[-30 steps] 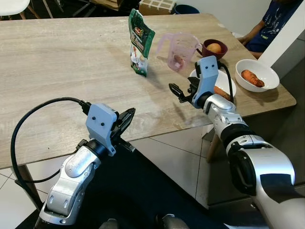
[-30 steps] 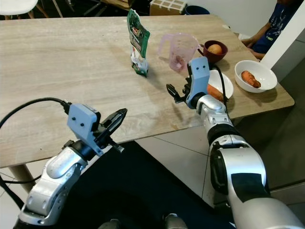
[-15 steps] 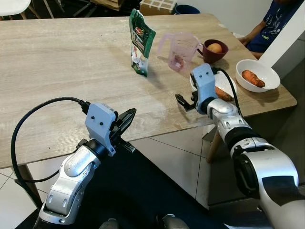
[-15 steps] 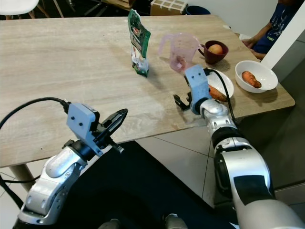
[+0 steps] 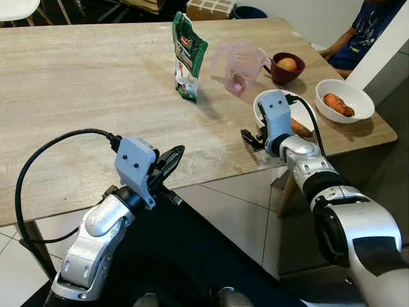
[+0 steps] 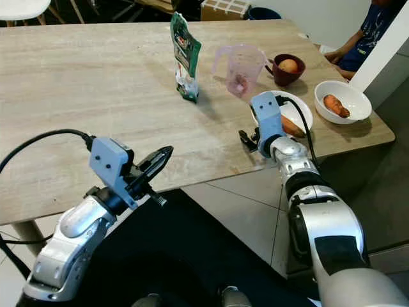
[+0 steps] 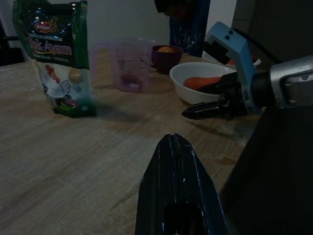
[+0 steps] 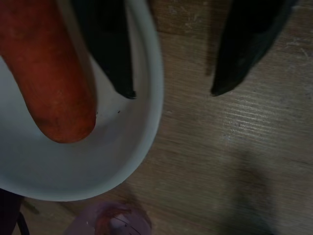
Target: Restocking fridge
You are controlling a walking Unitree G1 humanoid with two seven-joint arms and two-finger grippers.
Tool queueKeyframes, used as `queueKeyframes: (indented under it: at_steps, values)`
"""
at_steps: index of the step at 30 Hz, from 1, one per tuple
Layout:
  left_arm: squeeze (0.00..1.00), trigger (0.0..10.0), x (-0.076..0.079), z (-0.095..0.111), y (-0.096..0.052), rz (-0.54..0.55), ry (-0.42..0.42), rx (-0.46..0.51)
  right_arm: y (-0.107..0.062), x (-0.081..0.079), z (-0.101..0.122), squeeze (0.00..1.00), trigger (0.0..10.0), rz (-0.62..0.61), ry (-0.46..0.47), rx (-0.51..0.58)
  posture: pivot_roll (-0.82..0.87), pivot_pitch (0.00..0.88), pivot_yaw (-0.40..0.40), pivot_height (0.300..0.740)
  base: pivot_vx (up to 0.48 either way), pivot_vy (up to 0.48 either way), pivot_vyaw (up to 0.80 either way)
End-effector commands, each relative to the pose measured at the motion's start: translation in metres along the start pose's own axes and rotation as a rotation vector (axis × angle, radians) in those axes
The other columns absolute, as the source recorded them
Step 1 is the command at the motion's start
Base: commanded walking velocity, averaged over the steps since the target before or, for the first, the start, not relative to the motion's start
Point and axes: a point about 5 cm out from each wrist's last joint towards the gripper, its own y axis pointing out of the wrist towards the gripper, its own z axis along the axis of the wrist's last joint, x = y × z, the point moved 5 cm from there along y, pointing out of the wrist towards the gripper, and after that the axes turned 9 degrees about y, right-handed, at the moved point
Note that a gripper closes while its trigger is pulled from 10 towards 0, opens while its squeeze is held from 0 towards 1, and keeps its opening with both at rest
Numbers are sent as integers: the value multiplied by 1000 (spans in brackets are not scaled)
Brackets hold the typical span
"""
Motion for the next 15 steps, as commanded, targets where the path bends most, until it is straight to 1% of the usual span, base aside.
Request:
queueKeyframes:
  at_steps: [1, 4, 8, 10, 14, 15]
  values:
    - [0, 10000, 5, 1, -1, -28, -6, -1, -3, 6, -9, 0, 0, -16, 16, -33, 67, 208, -122, 740, 0, 0, 0]
    - [0, 10000, 5, 1, -1, -31, -7, -1, -2, 5, -8, 0, 0, -8, 19, -30, 67, 208, -121, 740, 0, 0, 0]
    - [0, 10000, 4, 2, 0, -30, -8, 3, 0, -7, -2, 0, 0, 71, 19, -13, 64, 204, -119, 740, 0, 0, 0]
    - [0, 10000, 3, 2, 0, -31, -7, 3, 0, -9, -1, 0, 0, 87, 17, -12, 64, 204, -119, 740, 0, 0, 0]
    - [0, 10000, 4, 3, 1, -37, -9, 9, 1, -25, 7, 0, 0, 197, 10, 5, 55, 198, -120, 740, 0, 0, 0]
    - [0, 10000, 4, 3, 1, -37, -9, 9, 1, -25, 7, 0, 0, 197, 10, 5, 55, 198, -120, 740, 0, 0, 0]
